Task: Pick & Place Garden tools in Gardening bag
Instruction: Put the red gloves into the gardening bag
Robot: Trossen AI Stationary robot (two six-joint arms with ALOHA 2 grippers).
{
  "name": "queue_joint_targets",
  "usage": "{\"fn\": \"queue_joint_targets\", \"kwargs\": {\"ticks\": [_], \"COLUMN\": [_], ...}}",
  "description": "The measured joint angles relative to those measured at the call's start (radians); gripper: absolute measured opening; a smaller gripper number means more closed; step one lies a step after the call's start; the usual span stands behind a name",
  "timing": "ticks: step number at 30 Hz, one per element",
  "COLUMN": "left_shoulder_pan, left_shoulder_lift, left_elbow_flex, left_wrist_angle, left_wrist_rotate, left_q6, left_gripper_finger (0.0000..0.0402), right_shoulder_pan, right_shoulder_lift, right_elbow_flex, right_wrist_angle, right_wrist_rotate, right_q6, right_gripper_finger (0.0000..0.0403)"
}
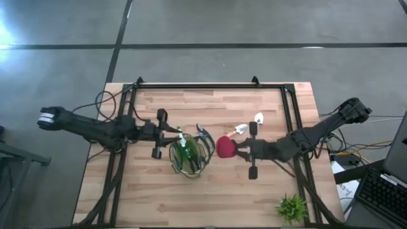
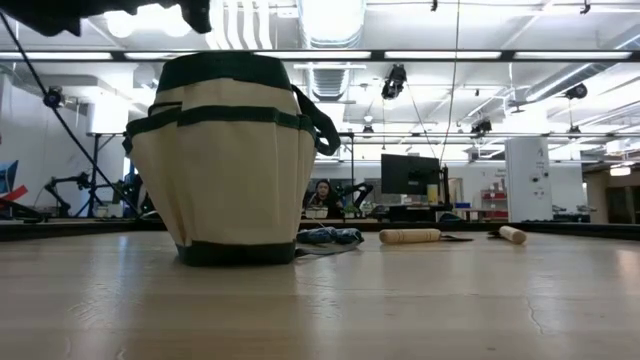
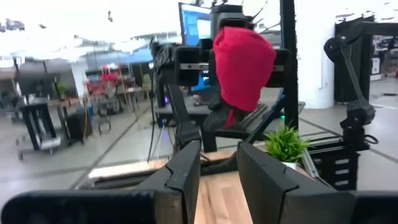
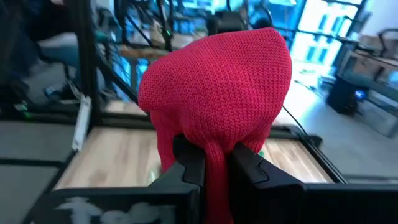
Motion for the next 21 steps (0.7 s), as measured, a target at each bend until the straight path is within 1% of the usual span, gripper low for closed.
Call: {"fn": "queue_joint_targets", "kwargs": {"ticks": [3,6,7,10,12,15,18,21], "left_shoulder_pan": [0.000,0.000,0.000,0.000,0.000,0.000,0.000,0.000], "left_shoulder_lift": [0.067,0.132,0.150,0.205,0.241,0.299,0.366,0.434], "left_elbow_flex": [0.000,0.002,0.010,0.057,0.098,0.179,0.270,0.356], "left_wrist_angle": [0.108,0.222,0.235,0.228,0.215,0.179,0.147,0.109], "left_wrist_rotate": [0.010,0.014,0.020,0.032,0.033,0.033,0.034,0.047], "left_q6": [0.047,0.048,0.049,0.045,0.043,0.052,0.072,0.114], "left_gripper_finger": [0.0110,0.0113,0.0116,0.0139,0.0162,0.0203,0.0238,0.0259], "right_shoulder_pan": [-0.037,-0.070,-0.079,-0.098,-0.105,-0.115,-0.118,-0.119], "right_shoulder_lift": [0.001,0.001,0.001,0.001,0.002,0.002,0.002,0.002], "right_elbow_flex": [0.000,-0.001,-0.001,-0.001,-0.002,-0.002,-0.002,-0.002], "right_wrist_angle": [0.037,0.061,0.066,0.073,0.082,0.106,0.114,0.115], "right_wrist_rotate": [-0.065,-0.119,-0.138,-0.179,-0.186,-0.226,-0.231,-0.231], "right_q6": [-0.005,0.006,0.008,0.011,0.010,0.007,-0.002,-0.005], "right_gripper_finger": [0.0024,0.0024,0.0024,0.0024,0.0024,0.0024,0.0024,0.0024]}}
